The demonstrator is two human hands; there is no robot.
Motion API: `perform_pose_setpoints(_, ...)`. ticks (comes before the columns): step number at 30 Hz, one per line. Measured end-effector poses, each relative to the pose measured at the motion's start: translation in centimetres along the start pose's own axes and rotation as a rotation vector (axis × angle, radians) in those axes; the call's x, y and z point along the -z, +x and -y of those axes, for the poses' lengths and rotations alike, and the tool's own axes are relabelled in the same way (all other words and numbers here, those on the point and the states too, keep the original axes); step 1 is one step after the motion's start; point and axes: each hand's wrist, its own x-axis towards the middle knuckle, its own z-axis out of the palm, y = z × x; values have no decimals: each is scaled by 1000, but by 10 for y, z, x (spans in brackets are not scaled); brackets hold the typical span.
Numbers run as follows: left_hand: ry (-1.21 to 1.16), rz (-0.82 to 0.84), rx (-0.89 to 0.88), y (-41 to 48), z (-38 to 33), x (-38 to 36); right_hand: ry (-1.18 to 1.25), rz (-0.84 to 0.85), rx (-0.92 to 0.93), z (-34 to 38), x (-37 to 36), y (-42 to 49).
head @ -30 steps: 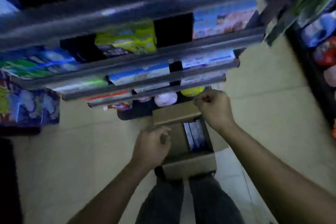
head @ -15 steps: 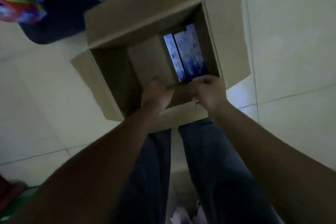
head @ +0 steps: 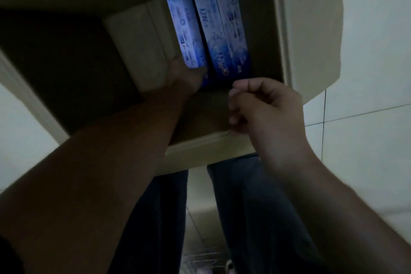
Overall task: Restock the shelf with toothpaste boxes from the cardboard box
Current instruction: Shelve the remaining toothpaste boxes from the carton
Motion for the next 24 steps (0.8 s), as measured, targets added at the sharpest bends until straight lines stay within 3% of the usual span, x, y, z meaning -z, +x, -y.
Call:
perform_pose_setpoints(8,-530,321,264,-124,-42,101,-72,41,-80,16,-14,-3)
perform_pose_setpoints(13,-730,450,316,-181,-67,130,8,281,-255,20,-27,-29)
perform_pose_setpoints(16,-439,496,304,-180,-75,134,107,256,-253,17,-28,-42)
perform_pose_setpoints(18,-226,288,239,-163,-80,134,76,124,-199,13,-24,-48)
perform_pose_setpoints(20,-169,84,102,-133,-88,129,-22,21,-154,12,-17,-53)
perform_pose_setpoints(24,249,57,-152,-47,-97,85,-224,-85,-57,2,2,-62)
